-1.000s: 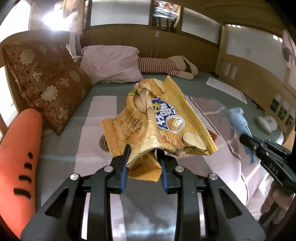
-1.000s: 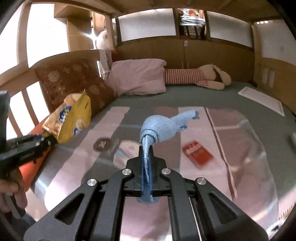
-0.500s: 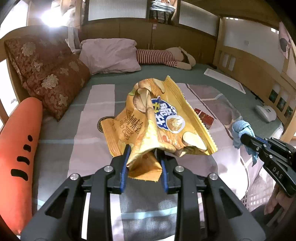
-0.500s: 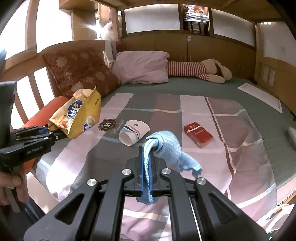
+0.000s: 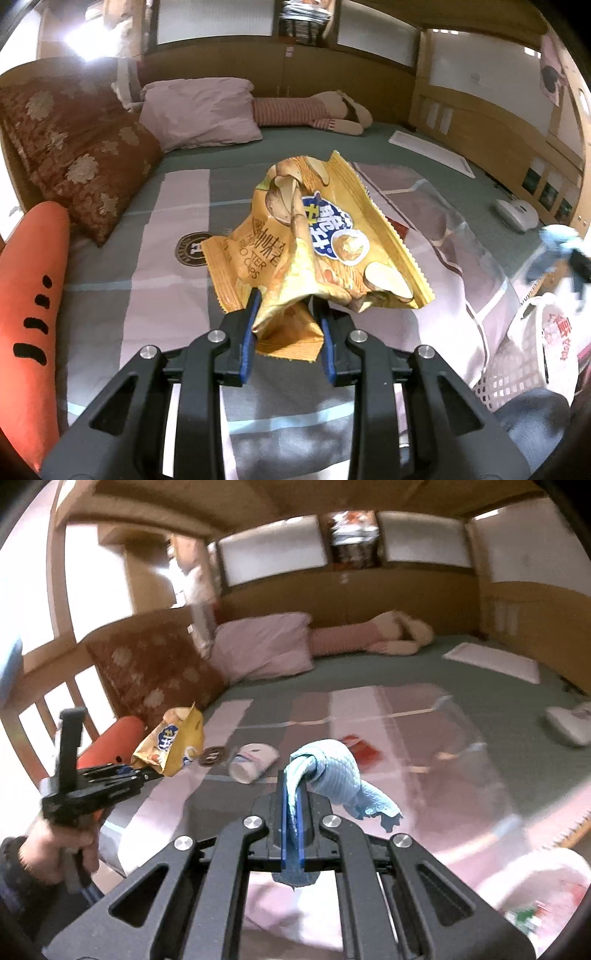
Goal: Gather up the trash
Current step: 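Carry the snack bag and sock over the white trash basket and open both tools, then return both open tools over the bed toward the cup and cigarette box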
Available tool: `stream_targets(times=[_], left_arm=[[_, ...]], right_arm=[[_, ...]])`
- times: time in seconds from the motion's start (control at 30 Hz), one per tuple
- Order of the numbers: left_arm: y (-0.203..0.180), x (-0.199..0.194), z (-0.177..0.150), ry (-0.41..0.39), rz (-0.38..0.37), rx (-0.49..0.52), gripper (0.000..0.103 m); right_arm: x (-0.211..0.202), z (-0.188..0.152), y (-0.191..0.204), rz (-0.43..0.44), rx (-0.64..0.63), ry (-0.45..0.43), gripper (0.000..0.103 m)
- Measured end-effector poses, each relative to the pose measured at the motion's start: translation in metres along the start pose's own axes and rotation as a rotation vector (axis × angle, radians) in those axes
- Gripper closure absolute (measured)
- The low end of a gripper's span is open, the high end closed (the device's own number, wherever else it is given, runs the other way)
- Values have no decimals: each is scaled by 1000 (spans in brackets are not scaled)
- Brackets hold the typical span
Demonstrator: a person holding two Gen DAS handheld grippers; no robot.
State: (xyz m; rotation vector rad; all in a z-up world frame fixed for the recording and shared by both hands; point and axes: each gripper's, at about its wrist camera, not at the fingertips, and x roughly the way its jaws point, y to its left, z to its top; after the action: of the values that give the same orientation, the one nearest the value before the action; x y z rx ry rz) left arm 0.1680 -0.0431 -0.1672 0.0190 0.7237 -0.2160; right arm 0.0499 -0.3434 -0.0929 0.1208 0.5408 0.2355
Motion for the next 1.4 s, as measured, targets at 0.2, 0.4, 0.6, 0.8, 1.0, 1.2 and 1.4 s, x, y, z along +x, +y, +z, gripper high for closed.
stream_targets(times=[0.2, 0.4, 0.6, 0.8, 1.0, 1.2, 1.4], left_arm=[[-50, -14, 4, -37, -184, 74, 74], [-167, -42, 1, -38, -419, 277, 74], [-287, -54, -20, 87, -640, 408, 73], [-358, -38, -45, 202, -659, 486, 11], [-299, -42, -29, 145, -592, 398, 9], [-163, -44, 7, 12, -305, 190, 4], [-50, -32, 17, -65, 3, 63, 4]], right_arm=[[-75, -34, -81, -89, 194, 47, 98], [-99, -83, -153, -102, 566, 126, 34], [-201, -59, -177, -212, 665, -302, 20], [-228, -43, -164, -270, 575, -353, 19], [-181, -42, -150, -265, 510, -245, 19], [-84, -25, -92, -260, 279, -111, 19], [13, 3, -8, -106, 102, -37, 17]])
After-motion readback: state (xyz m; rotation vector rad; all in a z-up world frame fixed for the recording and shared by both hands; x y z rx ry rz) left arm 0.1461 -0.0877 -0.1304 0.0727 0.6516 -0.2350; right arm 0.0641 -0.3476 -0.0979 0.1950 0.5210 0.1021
